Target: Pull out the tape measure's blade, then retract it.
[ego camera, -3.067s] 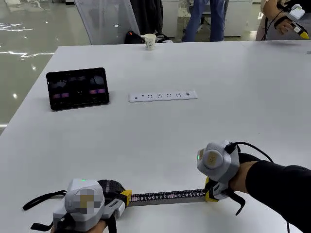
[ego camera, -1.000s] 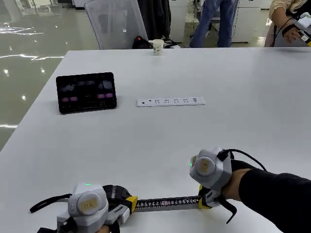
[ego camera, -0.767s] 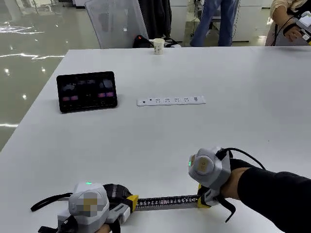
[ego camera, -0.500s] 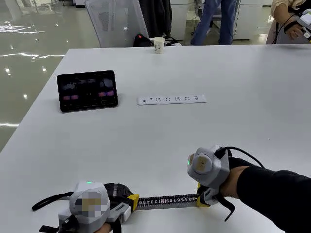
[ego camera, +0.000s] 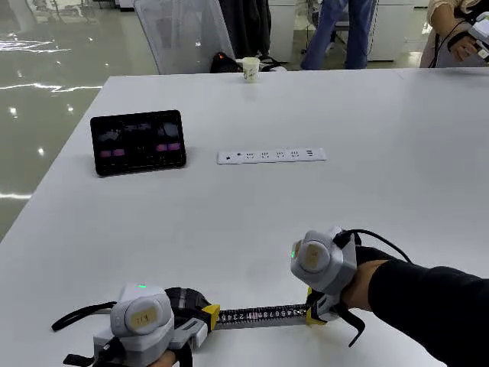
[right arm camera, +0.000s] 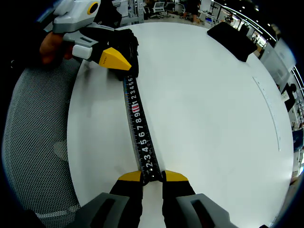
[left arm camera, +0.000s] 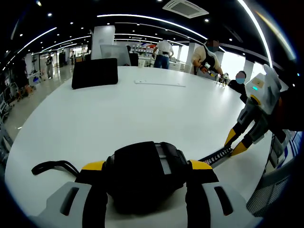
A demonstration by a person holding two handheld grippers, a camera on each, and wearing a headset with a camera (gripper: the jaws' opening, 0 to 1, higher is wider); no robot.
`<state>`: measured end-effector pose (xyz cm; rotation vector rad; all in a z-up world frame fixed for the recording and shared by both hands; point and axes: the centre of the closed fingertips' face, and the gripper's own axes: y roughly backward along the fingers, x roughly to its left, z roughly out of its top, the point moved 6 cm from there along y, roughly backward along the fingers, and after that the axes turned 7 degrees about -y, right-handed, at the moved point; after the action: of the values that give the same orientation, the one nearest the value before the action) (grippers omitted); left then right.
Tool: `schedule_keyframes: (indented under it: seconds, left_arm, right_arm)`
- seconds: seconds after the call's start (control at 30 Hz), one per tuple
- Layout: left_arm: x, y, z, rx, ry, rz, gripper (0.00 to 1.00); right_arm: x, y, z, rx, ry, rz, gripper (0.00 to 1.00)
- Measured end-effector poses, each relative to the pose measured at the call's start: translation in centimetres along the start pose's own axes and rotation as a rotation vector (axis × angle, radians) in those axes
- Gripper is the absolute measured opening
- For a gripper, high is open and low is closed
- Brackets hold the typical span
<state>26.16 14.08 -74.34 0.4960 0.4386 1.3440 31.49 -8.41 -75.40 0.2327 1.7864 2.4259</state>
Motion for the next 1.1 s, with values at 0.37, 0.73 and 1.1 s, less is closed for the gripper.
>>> schedule_keyframes:
  seconds: [0.37,0.73,1.1]
  left_arm:
    - [0.0,0.0,0.0,0.001,-0.001,0.0,0.62]
    - [0.0,0.0,0.0,0.006,-0.003,0.002,0.62]
    - [0.0,0.0,0.0,0.009,-0.003,-0.002,0.61]
  right_arm:
    - [0.2,-0.2,0.6,0.004,0.002,-0.002,0.12]
    - [0.4,-0.3,0.9,-0.003,-0.002,-0.003,0.12]
    - [0.5,-0.4,1.3,-0.004,-0.008,-0.002,0.12]
